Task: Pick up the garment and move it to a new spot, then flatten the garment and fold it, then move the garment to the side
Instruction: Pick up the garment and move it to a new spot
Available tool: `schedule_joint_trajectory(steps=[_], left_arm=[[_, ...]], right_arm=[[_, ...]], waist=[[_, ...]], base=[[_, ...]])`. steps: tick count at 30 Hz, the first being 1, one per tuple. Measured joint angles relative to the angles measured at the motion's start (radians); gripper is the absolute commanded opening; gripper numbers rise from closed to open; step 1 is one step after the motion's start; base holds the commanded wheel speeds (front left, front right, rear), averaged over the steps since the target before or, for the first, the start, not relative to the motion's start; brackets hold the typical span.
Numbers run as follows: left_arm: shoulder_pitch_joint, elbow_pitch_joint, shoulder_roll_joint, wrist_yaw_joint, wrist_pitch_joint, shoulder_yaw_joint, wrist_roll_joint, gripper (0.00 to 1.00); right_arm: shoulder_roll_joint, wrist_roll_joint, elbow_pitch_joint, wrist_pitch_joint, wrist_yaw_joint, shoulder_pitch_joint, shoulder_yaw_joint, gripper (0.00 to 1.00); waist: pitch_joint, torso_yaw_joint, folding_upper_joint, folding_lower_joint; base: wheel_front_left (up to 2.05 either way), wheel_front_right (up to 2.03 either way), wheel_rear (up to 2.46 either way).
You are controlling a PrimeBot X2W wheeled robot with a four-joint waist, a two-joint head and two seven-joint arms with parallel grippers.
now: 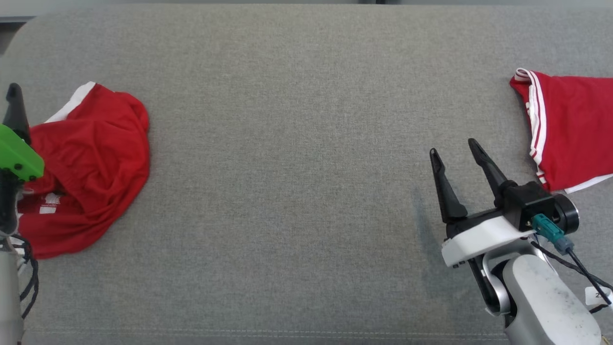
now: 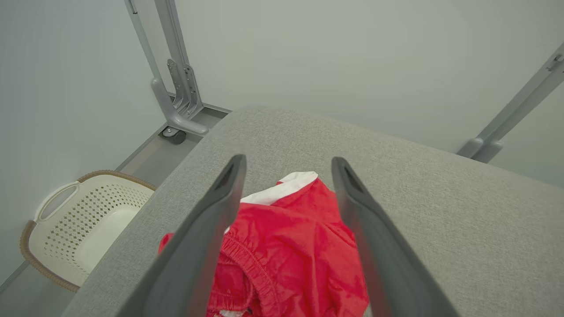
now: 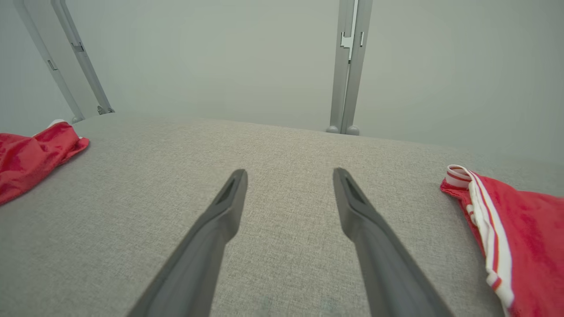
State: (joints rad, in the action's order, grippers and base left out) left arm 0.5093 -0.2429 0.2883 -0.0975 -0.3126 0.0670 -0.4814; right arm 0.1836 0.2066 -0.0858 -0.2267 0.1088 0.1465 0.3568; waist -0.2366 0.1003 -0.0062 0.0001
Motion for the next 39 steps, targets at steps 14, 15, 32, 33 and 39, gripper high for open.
schedule_joint_trajectory(steps=[14, 15, 32, 33, 39], left_arm=[[0.075, -0.153, 0.008, -0.010, -0.091, 0.024, -0.006, 1.00], [0.077, -0.170, 0.008, -0.010, -0.103, 0.021, -0.004, 1.00], [0.095, -0.314, -0.026, -0.022, -0.114, 0.048, 0.030, 0.00], [0.099, -0.317, -0.032, -0.022, -0.103, 0.046, 0.030, 0.00], [0.146, -0.297, -0.040, -0.022, 0.007, 0.049, 0.057, 0.00]], right_arm=[[0.039, -0.023, 0.039, 0.009, 0.005, 0.050, -0.049, 1.00], [0.041, -0.023, 0.039, 0.009, 0.005, 0.052, -0.053, 1.00], [0.040, -0.023, 0.029, 0.009, 0.004, 0.055, -0.036, 1.00], [0.041, -0.023, 0.025, 0.009, 0.004, 0.055, -0.036, 1.00], [0.041, -0.023, 0.008, 0.007, 0.004, 0.056, -0.039, 1.00]], waist=[[-0.174, -0.038, 0.0000, 0.0001], [-0.183, -0.037, 0.0000, 0.0001], [-0.207, -0.019, 0.0000, 0.0001], [-0.205, -0.019, 0.0000, 0.0001], [-0.181, -0.017, 0.0000, 0.0000]], base=[[0.00, 0.00, 0.00], [0.00, 0.00, 0.00], [0.00, 0.00, 0.00], [0.00, 0.00, 0.00], [0.00, 0.00, 0.00]])
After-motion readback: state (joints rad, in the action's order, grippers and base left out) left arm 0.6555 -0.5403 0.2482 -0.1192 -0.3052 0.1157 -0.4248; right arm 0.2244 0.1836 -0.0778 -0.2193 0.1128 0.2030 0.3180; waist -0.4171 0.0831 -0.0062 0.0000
